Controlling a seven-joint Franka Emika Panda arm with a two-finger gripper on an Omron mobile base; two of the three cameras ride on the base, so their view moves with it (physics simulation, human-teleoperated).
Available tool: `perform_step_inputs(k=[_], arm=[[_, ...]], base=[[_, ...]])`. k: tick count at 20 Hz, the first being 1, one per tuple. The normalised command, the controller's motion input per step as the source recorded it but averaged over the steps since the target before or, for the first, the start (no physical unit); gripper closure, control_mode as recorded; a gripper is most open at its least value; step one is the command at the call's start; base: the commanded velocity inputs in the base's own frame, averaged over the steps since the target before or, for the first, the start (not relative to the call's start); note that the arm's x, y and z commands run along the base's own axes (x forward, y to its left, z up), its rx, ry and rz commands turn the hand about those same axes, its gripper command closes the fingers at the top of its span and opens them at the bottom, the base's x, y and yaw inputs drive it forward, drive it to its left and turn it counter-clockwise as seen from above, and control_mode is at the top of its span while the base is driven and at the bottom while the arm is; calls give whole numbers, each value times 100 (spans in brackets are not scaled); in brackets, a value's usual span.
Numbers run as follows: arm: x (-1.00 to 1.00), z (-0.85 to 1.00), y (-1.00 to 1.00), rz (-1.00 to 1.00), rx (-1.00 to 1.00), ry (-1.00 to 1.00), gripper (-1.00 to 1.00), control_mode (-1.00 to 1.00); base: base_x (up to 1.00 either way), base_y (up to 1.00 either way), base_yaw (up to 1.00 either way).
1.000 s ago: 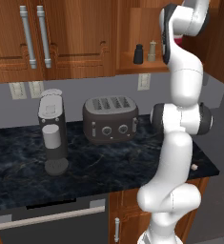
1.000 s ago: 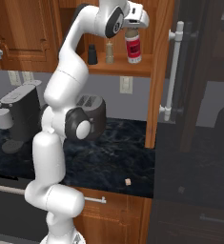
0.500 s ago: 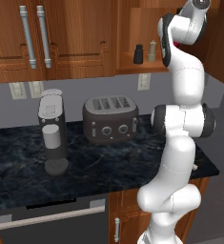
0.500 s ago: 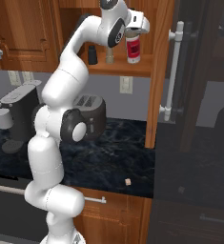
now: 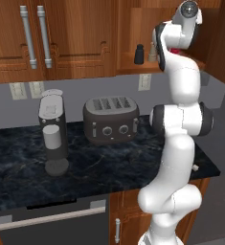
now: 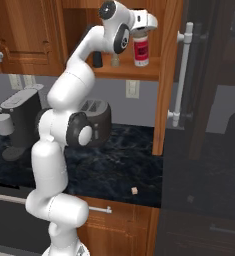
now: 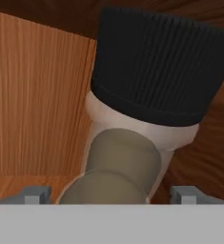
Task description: There are various items on the counter. Only move the condiments/shakers into the cabinet.
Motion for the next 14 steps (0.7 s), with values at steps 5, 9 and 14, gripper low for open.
perform_step_inputs(k=[5, 9, 14], arm=[[83, -35, 0, -5, -11, 0, -100, -100], [62, -34, 0, -6, -10, 0, -100, -100], [-94, -34, 29, -13, 0, -7, -100, -100]], base=[[0, 0, 0], [0, 0, 0], [0, 0, 0]])
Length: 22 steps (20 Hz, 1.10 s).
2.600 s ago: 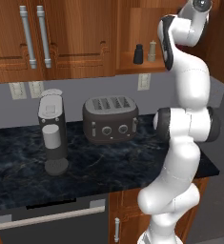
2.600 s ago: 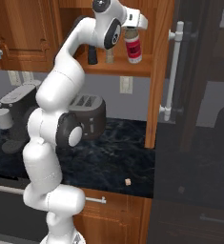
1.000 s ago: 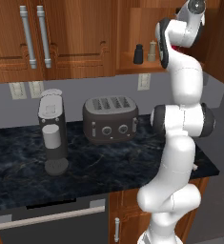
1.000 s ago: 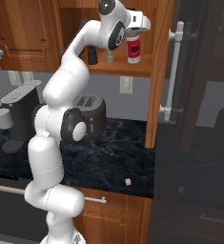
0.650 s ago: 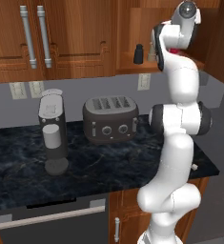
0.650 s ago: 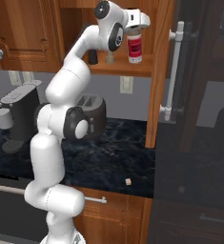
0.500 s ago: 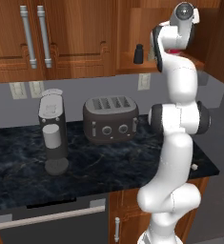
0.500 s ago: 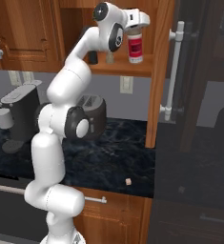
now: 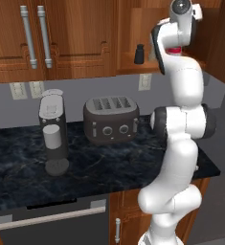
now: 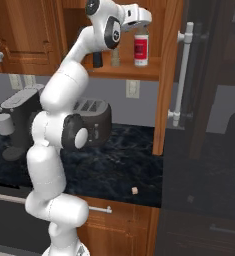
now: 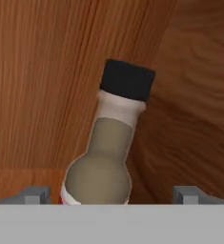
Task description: There are various items on the counter. Only move the condiments/shakers into the cabinet.
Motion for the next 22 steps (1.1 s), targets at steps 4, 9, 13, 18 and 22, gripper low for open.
perform_step_inputs(k=[4, 9, 13, 18, 22], arm=[[-100, -88, 51, -17, 0, -25, -100, -100], [-100, -99, 48, -17, 0, -24, -100, -100], [-100, -100, 42, -15, -2, -20, -100, -100], [-100, -97, 42, -16, 0, -13, -100, -100], [-100, -58, 50, -23, 1, -2, -100, -100]], base=[[0, 0, 0], [0, 0, 0], [0, 0, 0], [0, 0, 0], [0, 0, 0]])
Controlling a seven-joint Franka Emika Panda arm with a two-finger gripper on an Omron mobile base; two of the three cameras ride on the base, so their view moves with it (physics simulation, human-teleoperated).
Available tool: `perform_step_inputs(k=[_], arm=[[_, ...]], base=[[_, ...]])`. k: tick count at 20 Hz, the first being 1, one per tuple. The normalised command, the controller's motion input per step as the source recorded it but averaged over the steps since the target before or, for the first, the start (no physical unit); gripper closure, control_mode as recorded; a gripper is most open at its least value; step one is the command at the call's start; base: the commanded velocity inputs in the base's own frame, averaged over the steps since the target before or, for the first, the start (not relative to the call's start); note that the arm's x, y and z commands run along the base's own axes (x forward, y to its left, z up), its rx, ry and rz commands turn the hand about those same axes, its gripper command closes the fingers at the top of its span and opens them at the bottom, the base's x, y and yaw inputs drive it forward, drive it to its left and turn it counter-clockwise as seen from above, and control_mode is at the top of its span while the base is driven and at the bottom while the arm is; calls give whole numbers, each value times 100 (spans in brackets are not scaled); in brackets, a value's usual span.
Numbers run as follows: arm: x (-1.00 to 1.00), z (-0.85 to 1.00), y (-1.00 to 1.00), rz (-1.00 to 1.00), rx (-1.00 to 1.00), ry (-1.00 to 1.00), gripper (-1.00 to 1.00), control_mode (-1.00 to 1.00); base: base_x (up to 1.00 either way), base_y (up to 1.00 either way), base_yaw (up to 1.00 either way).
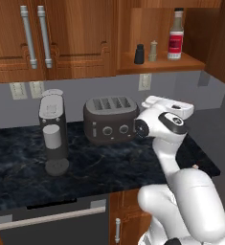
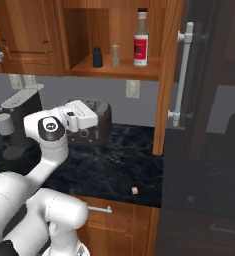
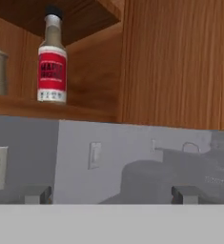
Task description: There are various items on the counter. Only move the condiments/shakers into the cabinet.
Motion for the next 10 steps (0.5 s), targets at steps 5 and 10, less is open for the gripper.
perform_step_inputs(k=[5, 10], arm=[[-100, -3, 42, -26, 9, 0, -100, -100], [-100, 2, 10, -13, 6, -7, -100, -100]], base=[[0, 0, 0], [0, 0, 0]])
